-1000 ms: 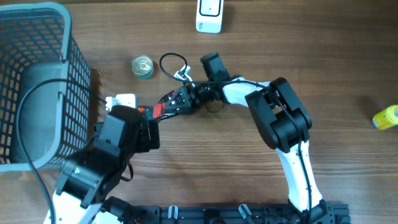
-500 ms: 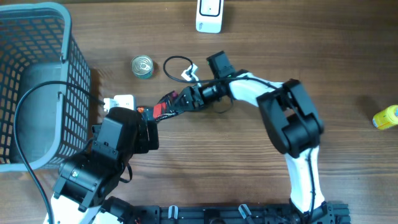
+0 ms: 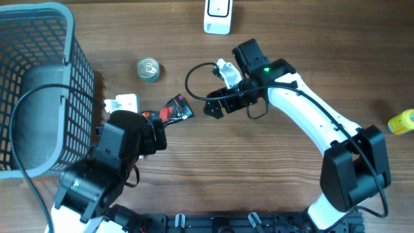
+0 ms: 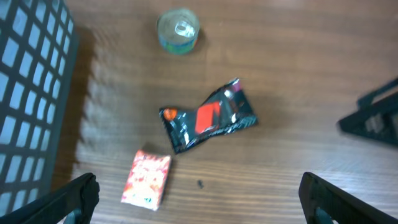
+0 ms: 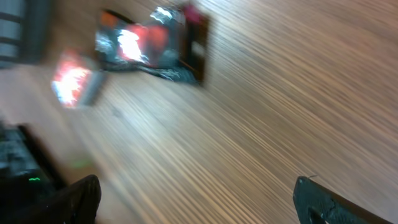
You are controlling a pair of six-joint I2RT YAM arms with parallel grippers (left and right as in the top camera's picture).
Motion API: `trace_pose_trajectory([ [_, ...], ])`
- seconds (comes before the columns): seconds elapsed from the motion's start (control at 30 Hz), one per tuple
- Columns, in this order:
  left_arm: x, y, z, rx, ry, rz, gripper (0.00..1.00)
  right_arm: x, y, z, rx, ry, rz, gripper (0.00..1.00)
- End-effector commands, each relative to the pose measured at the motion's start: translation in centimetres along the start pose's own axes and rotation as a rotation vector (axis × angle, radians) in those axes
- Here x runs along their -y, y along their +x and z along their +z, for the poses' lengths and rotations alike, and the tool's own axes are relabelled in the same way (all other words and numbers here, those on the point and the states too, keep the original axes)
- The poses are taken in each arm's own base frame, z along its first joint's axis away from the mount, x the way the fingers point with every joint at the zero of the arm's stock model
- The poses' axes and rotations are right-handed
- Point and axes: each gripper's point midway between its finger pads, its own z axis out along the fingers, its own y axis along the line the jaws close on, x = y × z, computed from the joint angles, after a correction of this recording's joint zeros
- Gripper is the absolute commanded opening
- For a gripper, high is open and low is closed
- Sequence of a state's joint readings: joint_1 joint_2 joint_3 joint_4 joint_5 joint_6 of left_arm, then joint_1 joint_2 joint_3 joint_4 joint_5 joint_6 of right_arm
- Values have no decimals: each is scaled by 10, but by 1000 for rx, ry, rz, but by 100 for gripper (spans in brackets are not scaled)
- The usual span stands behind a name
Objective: Scan the item barcode
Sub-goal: 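Retract the left arm and lower the right gripper onto the pack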
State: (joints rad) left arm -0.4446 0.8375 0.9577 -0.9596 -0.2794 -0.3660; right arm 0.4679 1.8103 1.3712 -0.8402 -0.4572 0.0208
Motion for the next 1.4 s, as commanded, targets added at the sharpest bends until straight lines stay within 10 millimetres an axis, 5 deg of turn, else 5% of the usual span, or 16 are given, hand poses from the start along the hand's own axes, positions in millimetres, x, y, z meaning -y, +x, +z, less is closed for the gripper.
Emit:
trace_pose_trajectory([
  [0.0,-9,-19,-20,124,-3,-73,100,20,3,-2,-18,127,-50,100],
  [0.23,-74,-62,-83,442,-254,-305,100,19,-8,-2,15,125,-277,100],
  [0.43,-103,-79,-124,592,-366,-407,100,27,-21,-4,60,180,-274,100],
  [0.63,-106,-79,-126,601,-385,-410,100,38,-40,-14,101,284,-375,100],
  [0.83,-106,-78,-126,599,-388,-408,100,21,-77,-30,172,312,-504,100],
  [1.17,-125,-77,-141,633,-501,-407,100,5,-105,22,115,302,-766,100],
  [1.37,-138,-79,-168,662,-556,-419,100,-45,-107,27,88,279,-1078,100],
])
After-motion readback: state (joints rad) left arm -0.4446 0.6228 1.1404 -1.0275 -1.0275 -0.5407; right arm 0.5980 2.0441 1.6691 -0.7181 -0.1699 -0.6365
